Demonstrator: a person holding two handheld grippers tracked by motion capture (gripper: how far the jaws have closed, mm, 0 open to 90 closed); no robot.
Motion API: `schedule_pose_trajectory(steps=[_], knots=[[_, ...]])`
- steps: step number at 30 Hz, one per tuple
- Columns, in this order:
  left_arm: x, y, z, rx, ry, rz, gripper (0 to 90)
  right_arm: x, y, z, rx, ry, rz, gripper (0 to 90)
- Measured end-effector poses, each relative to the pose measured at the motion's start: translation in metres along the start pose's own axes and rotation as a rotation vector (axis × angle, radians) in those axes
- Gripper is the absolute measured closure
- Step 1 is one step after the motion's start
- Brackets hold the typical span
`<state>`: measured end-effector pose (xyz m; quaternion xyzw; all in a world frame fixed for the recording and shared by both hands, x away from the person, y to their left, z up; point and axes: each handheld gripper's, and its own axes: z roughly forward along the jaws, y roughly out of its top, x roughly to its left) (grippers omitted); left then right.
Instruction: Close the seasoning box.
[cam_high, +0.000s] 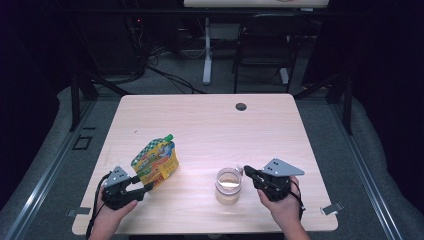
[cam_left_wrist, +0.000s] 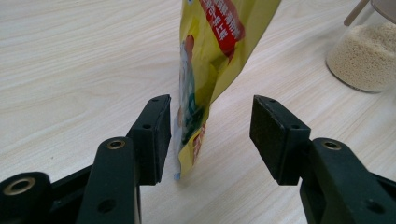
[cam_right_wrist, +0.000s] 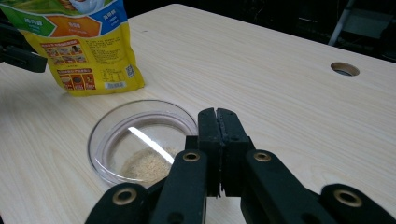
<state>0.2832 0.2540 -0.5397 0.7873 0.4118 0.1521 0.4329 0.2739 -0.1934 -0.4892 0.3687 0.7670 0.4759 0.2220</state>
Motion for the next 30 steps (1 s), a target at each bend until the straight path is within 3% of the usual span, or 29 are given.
schedule_pose_trajectory(steps=[12, 21, 30], knots=[[-0.001, 0.000, -0.009, -0.020, 0.004, -0.036, 47.8, -0.010, 0.004, -0.008, -0.012, -0.027, 0.042, 87.0], [-0.005, -0.003, -0.012, 0.037, 0.027, -0.021, 47.5, -0.015, -0.017, -0.022, 0.032, -0.052, 0.054, 83.4], [0.001, -0.006, -0.024, 0.034, 0.038, -0.025, 47.6, -0.023, -0.037, -0.034, 0.056, -0.080, 0.083, 79.2]])
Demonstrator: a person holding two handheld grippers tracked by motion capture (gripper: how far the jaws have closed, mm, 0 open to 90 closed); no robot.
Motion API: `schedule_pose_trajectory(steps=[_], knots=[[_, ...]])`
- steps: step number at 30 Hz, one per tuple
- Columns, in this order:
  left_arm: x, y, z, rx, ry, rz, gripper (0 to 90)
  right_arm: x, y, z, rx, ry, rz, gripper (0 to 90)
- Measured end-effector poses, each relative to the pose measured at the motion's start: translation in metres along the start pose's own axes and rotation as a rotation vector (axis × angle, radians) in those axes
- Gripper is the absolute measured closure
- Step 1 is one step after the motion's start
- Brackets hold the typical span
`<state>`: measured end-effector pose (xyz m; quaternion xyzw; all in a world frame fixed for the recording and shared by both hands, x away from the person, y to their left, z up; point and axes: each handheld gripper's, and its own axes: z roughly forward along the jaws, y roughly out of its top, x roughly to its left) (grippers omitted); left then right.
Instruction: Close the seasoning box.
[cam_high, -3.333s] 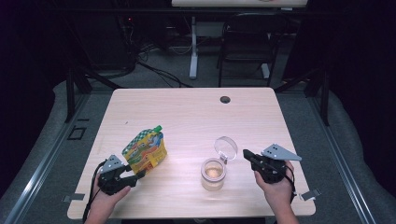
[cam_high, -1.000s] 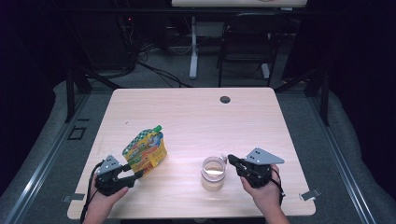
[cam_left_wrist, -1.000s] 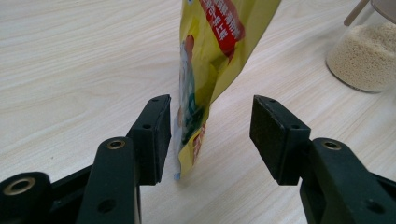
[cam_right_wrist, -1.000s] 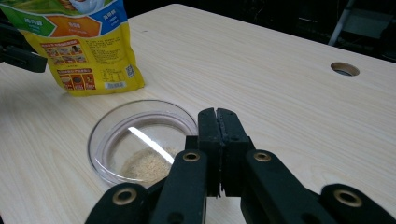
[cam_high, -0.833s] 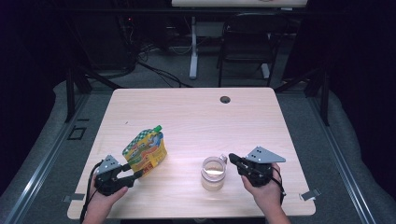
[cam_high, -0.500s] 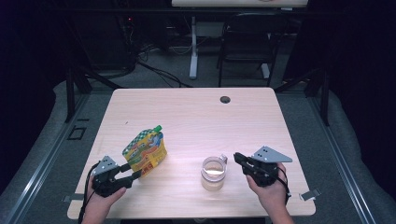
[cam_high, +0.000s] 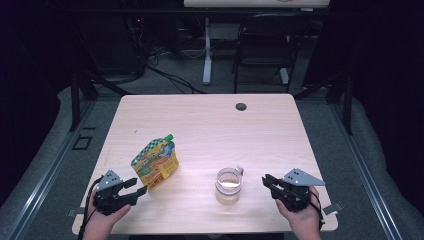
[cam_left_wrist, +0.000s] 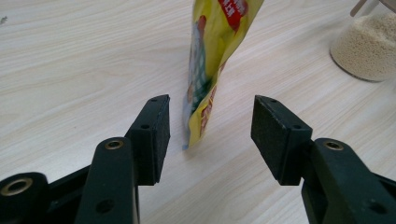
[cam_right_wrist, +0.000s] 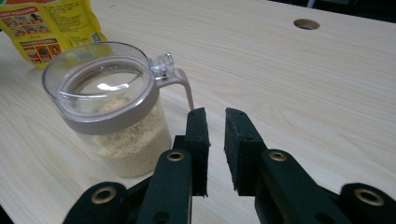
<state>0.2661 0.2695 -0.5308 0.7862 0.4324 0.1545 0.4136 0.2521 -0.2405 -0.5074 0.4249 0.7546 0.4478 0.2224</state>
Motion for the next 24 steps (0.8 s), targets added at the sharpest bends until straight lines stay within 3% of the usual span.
schedule_pose_trajectory(steps=[4, 14, 19, 24], knots=[[0.004, -0.004, -0.005, 0.005, 0.011, -0.004, 47.6, -0.004, -0.006, -0.001, -0.008, -0.014, 0.019, 77.0], [0.022, -0.020, -0.010, -0.024, 0.034, -0.081, 47.6, -0.006, -0.016, 0.005, -0.029, -0.029, 0.029, 71.7], [0.028, -0.021, -0.006, -0.022, 0.043, -0.088, 47.6, -0.006, -0.021, 0.013, -0.004, -0.024, 0.004, 67.0], [0.031, -0.021, -0.003, -0.021, 0.052, -0.077, 47.5, -0.009, -0.025, 0.017, 0.007, -0.020, 0.017, 63.2]])
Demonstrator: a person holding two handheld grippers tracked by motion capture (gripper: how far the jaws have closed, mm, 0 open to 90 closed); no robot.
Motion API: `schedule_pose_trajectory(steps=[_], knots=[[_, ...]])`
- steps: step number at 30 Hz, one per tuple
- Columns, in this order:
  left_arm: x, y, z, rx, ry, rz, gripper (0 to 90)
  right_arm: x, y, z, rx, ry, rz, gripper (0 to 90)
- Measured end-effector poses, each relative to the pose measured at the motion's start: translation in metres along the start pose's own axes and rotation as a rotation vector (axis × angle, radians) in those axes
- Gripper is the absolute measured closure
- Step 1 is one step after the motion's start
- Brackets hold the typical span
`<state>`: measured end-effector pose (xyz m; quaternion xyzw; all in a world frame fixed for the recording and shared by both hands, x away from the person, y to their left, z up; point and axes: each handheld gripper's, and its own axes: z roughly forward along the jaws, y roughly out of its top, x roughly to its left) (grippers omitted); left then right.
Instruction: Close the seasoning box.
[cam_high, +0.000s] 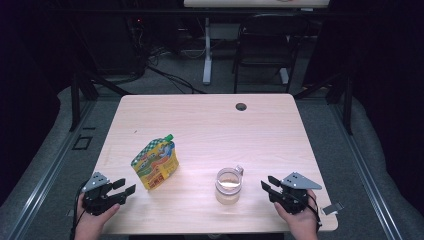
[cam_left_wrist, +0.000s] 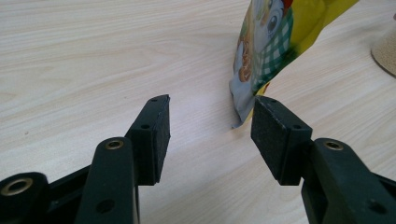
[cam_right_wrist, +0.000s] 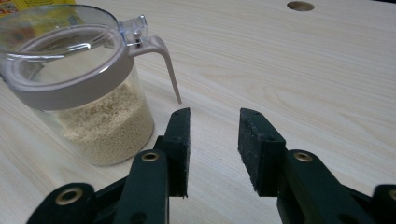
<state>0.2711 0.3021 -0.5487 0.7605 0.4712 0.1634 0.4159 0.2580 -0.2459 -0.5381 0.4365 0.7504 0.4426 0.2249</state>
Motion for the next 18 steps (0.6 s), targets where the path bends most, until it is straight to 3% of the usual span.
schedule_pose_trajectory(steps=[8, 18], knots=[[0.014, -0.003, 0.003, -0.006, 0.010, -0.016, 45.9, -0.009, -0.009, 0.008, 0.038, 0.011, 0.035, 54.2], [0.029, -0.006, 0.001, -0.021, 0.052, -0.066, 42.9, -0.006, -0.012, 0.012, 0.056, -0.004, -0.015, 46.9]])
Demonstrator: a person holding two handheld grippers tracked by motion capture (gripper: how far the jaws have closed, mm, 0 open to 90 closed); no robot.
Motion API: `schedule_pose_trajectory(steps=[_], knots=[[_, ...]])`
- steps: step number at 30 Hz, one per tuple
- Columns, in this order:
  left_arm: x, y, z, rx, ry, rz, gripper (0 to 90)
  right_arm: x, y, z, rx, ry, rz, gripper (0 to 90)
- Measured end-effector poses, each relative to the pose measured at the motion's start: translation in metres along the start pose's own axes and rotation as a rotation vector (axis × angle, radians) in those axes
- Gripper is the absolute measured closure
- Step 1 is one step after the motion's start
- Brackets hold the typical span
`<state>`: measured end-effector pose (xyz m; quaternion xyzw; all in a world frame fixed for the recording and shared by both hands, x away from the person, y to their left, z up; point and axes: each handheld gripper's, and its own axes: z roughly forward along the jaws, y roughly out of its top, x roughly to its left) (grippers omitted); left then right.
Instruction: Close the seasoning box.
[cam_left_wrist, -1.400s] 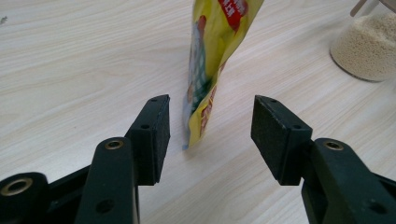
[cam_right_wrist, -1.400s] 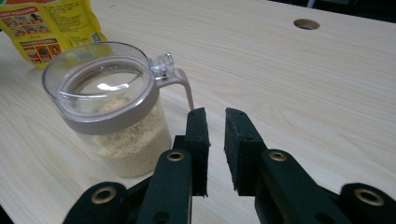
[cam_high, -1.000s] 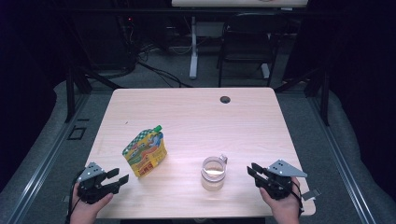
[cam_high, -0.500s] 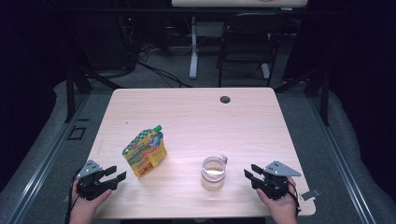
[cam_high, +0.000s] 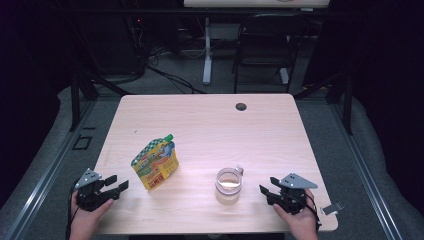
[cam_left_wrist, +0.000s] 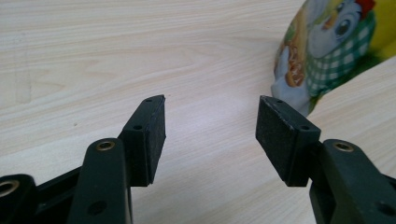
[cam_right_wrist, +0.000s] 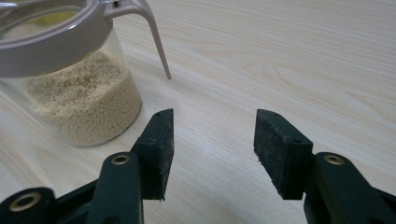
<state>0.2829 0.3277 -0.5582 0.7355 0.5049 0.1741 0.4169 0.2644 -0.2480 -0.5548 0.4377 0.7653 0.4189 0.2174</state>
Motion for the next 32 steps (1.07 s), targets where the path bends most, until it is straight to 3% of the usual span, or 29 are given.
schedule_pose_trajectory(steps=[8, 13, 17, 22, 28, 32], knots=[[0.006, 0.000, 0.005, 0.002, 0.021, -0.024, 39.9, -0.002, -0.001, -0.001, -0.001, -0.009, -0.016, 40.8], [0.004, 0.003, 0.007, 0.005, 0.005, -0.008, 39.0, -0.006, -0.003, -0.001, 0.007, -0.020, -0.018, 38.6], [0.001, 0.004, 0.009, 0.009, -0.001, 0.008, 39.0, -0.010, -0.004, 0.000, 0.010, -0.002, 0.018, 38.7], [0.001, 0.003, 0.009, 0.012, -0.001, 0.012, 38.9, -0.011, -0.003, 0.002, 0.012, -0.016, 0.013, 38.2], [0.003, 0.004, 0.008, -0.022, -0.002, -0.009, 38.6, -0.010, -0.003, 0.000, 0.002, -0.029, 0.007, 35.8], [0.004, 0.004, 0.006, -0.031, 0.000, 0.014, 38.6, -0.013, -0.004, -0.002, -0.001, -0.053, 0.016, 35.6]])
